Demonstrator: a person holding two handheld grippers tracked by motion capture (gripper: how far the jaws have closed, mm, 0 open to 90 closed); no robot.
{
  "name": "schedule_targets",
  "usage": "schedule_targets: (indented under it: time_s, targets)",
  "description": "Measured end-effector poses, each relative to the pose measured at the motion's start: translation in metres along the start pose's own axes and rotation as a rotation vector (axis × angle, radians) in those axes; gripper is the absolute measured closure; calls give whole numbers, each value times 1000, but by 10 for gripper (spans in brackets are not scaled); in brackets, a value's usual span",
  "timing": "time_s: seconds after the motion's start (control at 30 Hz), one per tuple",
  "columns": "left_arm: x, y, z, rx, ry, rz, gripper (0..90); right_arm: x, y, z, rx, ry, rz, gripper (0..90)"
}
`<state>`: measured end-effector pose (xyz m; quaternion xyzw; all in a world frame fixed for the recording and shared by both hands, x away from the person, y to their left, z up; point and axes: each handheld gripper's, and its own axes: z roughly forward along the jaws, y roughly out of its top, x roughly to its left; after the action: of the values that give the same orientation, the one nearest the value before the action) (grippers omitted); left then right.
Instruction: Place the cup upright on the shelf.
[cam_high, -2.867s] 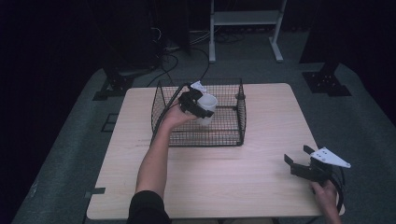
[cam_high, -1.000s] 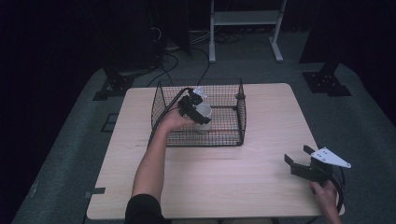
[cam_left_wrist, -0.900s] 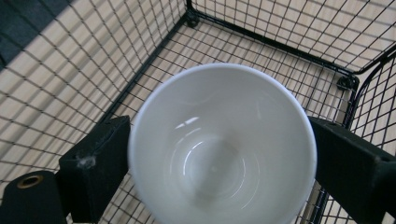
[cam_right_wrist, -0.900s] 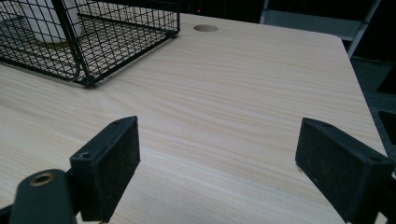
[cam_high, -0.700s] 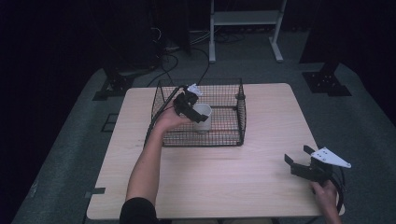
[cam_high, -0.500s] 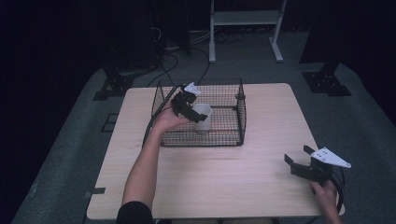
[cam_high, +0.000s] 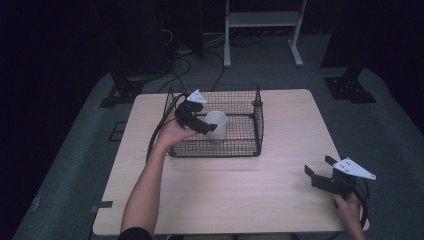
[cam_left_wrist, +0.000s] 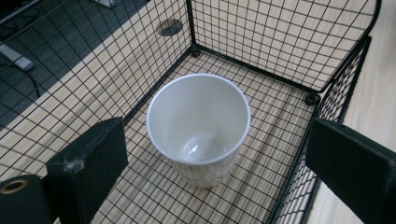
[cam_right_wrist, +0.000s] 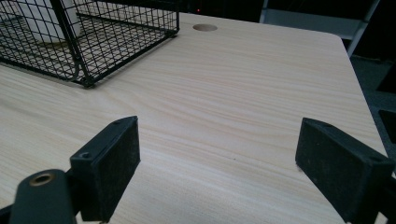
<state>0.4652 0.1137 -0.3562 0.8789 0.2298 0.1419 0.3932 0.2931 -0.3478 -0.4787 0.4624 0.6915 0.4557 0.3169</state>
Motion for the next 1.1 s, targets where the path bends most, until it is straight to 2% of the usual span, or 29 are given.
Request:
schedule_targets:
  time_s: [0.17, 0.27, 0.4, 0.7, 0.9, 1.1]
  targets:
    - [-6, -3, -11, -22, 16, 5, 49, 0, 0, 0, 0, -1, 7, 131]
    - [-10, -6, -17, -38, 3, -9, 49, 0, 0, 0, 0, -1, 7, 130]
    - [-15, -10, -24, -50, 14, -1, 49, 0, 0, 0, 1, -1, 5, 130]
    - [-28, -16, -35, -78, 9, 0, 48, 0, 0, 0, 0, -3, 4, 131]
    - [-36, -21, -44, -108, 27, 9, 49, 0, 0, 0, 0, -3, 4, 130]
    - [-43, -29, -52, -134, 27, 3, 49, 0, 0, 0, -1, -2, 3, 130]
